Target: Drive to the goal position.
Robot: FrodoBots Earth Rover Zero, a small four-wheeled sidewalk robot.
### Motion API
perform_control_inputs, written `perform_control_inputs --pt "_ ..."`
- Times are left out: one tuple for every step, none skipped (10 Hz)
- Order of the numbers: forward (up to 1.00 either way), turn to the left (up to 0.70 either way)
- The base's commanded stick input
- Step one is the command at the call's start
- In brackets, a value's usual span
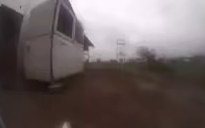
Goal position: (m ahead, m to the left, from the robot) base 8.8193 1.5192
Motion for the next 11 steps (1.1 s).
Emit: perform_control_inputs --pt "0.70 0.00" --pt "0.70 0.00" --pt "0.70 0.00" --pt "0.70 0.00" --pt "0.70 0.00" --pt "0.70 0.00" --pt "0.70 0.00" --pt "0.70 0.00" --pt "0.70 0.00" --pt "0.70 0.00" --pt "0.70 0.00"
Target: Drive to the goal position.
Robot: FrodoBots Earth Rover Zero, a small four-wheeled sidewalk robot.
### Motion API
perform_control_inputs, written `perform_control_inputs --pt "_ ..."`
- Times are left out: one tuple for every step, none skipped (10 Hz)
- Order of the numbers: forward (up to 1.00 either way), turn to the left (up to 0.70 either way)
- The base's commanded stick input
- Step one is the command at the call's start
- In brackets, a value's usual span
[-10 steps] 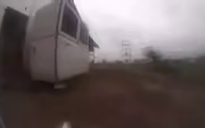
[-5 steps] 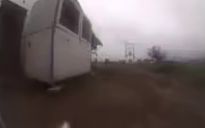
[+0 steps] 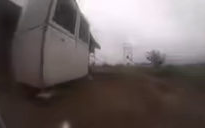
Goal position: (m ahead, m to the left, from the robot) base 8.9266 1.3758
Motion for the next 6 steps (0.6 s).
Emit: perform_control_inputs --pt "0.70 0.00" --pt "0.70 0.00" --pt "0.70 0.00" --pt "0.70 0.00" --pt "0.70 0.00" --pt "0.70 0.00"
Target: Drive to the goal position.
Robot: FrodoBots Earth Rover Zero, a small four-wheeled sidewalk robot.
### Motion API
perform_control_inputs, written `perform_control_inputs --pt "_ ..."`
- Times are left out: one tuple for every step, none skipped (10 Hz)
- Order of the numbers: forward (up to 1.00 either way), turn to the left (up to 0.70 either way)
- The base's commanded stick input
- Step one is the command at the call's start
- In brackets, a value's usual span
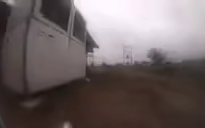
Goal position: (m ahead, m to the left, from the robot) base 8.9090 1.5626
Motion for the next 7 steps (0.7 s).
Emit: perform_control_inputs --pt "0.70 0.00" --pt "0.70 0.00" --pt "0.70 0.00" --pt "0.70 0.00" --pt "0.70 0.00" --pt "0.70 0.00" --pt "0.70 0.00"
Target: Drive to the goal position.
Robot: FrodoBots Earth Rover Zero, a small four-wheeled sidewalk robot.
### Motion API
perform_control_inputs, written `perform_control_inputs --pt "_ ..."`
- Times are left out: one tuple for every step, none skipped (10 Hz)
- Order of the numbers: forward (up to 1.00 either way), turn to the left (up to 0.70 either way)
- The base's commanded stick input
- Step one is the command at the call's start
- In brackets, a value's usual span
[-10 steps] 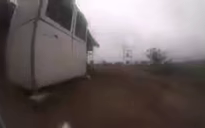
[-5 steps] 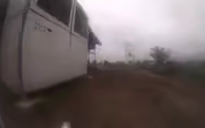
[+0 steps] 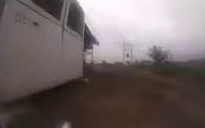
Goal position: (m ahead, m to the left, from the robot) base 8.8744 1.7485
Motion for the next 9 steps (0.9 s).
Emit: perform_control_inputs --pt "0.70 0.00" --pt "0.70 0.00" --pt "0.70 0.00" --pt "0.70 0.00" --pt "0.70 0.00" --pt "0.70 0.00" --pt "0.70 0.00" --pt "0.70 0.00" --pt "0.70 0.00"
